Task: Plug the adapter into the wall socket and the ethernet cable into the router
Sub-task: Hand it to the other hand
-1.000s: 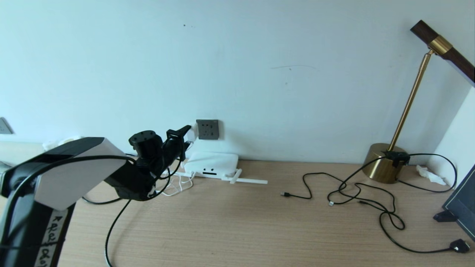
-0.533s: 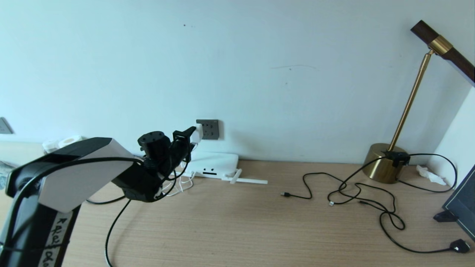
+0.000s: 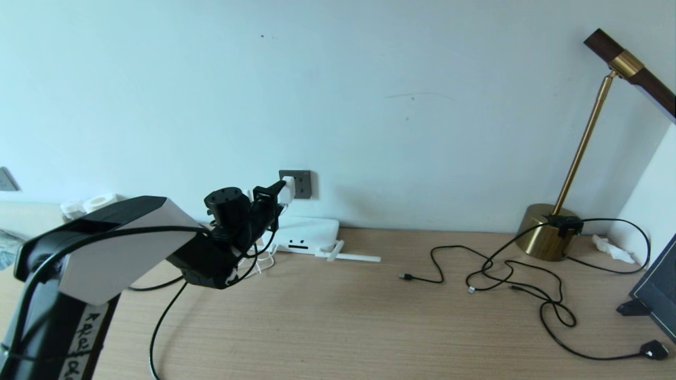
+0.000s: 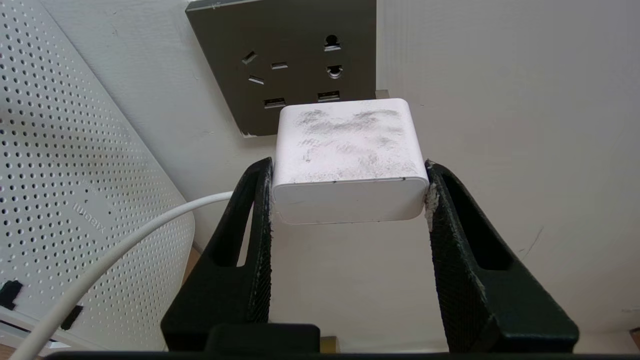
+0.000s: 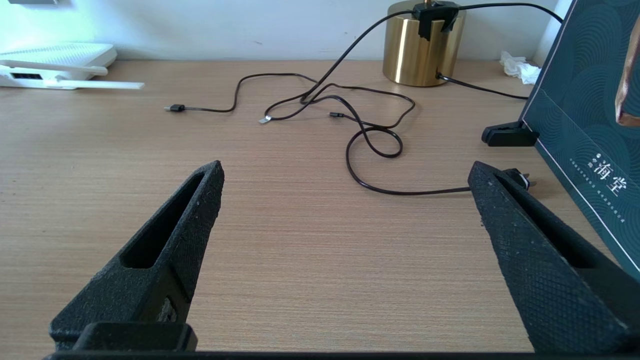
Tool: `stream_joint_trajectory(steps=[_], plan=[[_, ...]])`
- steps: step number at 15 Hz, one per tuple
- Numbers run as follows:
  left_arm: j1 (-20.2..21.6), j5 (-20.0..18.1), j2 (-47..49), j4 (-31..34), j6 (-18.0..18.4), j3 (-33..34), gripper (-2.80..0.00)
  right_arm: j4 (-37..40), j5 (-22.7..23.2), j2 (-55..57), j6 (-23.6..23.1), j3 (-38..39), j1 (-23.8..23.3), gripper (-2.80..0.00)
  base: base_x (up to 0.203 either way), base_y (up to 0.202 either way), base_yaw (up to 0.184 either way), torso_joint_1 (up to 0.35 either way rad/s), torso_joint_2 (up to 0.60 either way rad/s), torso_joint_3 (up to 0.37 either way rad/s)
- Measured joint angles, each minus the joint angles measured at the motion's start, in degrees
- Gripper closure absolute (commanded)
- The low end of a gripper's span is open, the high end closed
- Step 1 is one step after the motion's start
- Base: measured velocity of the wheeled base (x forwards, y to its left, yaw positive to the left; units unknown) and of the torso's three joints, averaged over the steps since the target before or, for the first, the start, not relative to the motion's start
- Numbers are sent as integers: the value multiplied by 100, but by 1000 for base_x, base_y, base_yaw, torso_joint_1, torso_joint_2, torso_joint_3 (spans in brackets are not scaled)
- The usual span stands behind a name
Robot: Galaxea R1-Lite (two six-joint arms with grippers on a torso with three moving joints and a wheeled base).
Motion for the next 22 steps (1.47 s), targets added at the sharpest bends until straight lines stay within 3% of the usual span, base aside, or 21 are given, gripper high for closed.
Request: stream_joint_trajectory(steps=[22], plan=[[1, -4, 2, 38, 13, -2, 0, 2, -3, 0, 3, 0, 0, -280, 0, 0, 0, 0, 0, 0]])
